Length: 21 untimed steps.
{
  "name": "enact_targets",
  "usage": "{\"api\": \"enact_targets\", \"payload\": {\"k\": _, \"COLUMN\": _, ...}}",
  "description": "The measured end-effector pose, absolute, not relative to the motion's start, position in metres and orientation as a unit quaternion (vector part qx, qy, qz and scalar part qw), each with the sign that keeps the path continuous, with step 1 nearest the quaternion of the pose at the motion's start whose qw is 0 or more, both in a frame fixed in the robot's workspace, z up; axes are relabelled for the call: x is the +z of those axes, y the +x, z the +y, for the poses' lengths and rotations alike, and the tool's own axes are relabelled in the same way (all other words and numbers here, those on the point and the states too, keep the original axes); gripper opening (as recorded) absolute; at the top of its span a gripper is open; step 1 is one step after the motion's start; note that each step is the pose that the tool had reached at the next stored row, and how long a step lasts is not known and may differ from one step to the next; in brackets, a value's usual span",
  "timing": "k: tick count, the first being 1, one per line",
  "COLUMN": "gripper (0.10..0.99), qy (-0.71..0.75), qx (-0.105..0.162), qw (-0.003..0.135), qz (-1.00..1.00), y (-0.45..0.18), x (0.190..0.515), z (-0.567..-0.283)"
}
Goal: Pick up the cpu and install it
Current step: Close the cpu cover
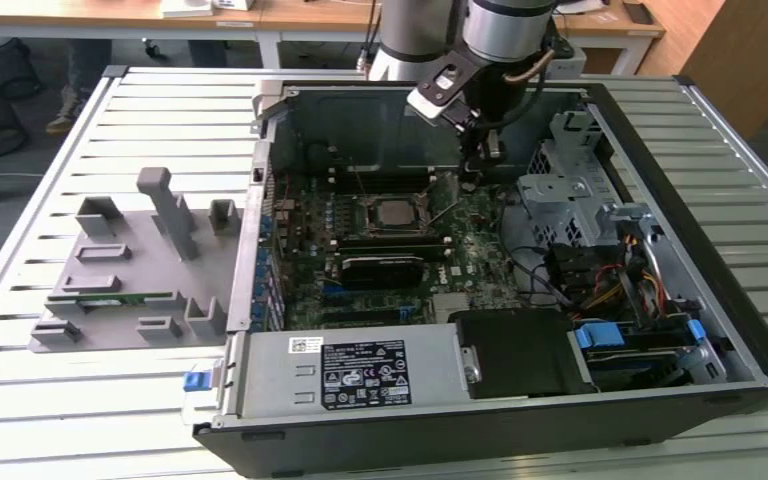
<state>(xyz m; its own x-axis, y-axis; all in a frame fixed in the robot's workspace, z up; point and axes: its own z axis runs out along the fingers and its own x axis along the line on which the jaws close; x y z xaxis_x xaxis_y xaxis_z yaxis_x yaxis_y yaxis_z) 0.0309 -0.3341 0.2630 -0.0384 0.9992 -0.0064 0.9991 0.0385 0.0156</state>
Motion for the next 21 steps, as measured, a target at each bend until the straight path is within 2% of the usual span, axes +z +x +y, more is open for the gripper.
{"api": "enact_targets", "payload": {"k": 13, "gripper": 0.157, "qy": 0.693, "qx": 0.0, "qw": 0.004, "qz": 0.721, "y": 0.037, "x": 0.246, "z": -0.333}}
{"api": "enact_targets", "payload": {"k": 21, "gripper": 0.157, "qy": 0.693, "qx": -0.002, "qw": 0.003, "qz": 0.721, "y": 0.03, "x": 0.247, "z": -0.332}}
